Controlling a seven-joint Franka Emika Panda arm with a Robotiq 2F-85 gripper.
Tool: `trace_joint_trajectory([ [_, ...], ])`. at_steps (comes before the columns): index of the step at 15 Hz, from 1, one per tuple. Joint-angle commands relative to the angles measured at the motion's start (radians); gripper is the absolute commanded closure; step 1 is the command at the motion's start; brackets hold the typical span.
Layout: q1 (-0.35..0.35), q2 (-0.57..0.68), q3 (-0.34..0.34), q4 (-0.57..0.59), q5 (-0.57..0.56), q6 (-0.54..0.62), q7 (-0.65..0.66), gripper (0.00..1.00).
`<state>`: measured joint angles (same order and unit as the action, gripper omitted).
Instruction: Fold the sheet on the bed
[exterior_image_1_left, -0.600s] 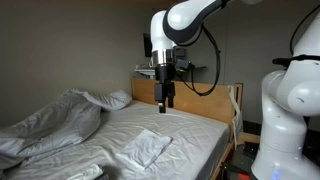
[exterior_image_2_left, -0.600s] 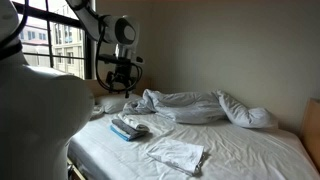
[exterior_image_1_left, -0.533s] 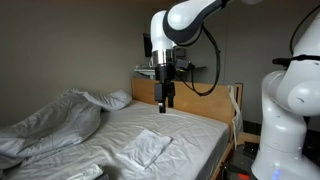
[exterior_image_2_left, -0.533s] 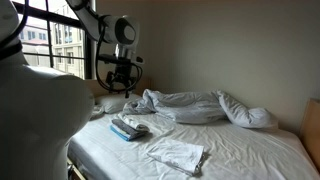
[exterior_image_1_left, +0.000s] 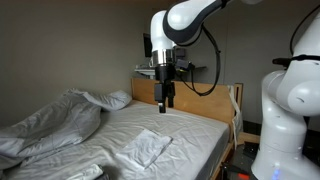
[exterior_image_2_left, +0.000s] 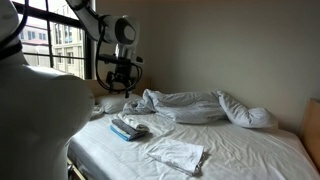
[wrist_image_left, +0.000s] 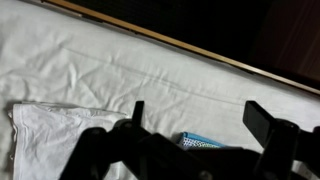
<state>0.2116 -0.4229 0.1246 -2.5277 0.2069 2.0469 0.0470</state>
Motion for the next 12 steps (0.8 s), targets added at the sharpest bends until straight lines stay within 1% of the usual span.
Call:
trace_joint_trajectory([
  [1,-0.01,0.0,0.009,0.001,0.004,-0.002,-0.003,0.0],
  [3,-0.014,0.019,0.018,0.007,-0.013,0.009,0.006,0.0],
  [5,-0.02,0.068,0.042,0.024,-0.057,0.062,0.022,0.0],
  [7,-0.018,0.146,0.068,0.055,-0.101,0.144,0.029,0.0],
  [9,-0.012,0.249,0.095,0.1,-0.136,0.239,0.048,0.0],
  [11,-0.009,0.368,0.141,0.165,-0.23,0.329,0.119,0.0],
  [12,-0.011,0.426,0.157,0.197,-0.302,0.374,0.182,0.0],
])
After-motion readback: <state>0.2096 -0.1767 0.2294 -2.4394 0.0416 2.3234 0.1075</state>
